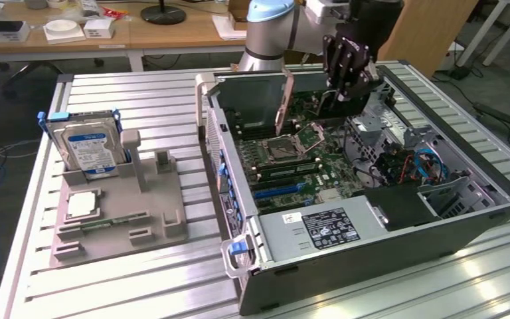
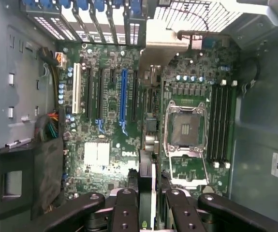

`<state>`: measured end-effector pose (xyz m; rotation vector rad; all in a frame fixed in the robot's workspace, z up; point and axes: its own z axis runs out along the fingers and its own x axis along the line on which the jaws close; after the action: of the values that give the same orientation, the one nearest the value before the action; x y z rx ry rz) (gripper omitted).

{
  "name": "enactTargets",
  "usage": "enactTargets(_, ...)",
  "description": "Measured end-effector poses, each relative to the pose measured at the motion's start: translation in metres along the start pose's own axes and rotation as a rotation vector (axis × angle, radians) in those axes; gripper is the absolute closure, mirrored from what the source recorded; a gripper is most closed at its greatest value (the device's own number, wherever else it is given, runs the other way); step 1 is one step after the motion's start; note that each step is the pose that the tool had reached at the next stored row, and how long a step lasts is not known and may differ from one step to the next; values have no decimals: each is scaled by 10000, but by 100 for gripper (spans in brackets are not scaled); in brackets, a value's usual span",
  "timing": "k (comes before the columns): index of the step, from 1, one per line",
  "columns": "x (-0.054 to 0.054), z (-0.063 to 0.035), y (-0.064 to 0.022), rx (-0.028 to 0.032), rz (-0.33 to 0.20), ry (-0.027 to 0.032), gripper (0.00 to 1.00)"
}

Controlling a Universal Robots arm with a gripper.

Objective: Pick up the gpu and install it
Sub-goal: 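Insert the gpu into the slot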

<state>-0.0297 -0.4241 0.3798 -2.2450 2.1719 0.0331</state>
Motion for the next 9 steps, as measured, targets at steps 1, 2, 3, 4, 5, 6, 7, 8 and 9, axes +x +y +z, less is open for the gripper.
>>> enactTargets(1,0,15,-1,1,8,20,73)
enactTargets(2,1,32,0,0,14,31,73)
enactTargets(3,1,47,1,-1,17,49,73)
enactTargets(4,1,51,1,-3,19,89,73)
enactTargets(5,1,55,2,-6,21,194,73)
enactTargets(6,2,55,1,-8,20,254,73)
enactTargets(7,2,55,1,-8,19,255,73)
enactTargets(8,2,55,1,-8,18,255,73)
enactTargets(9,2,56,2,-8,16,256,73)
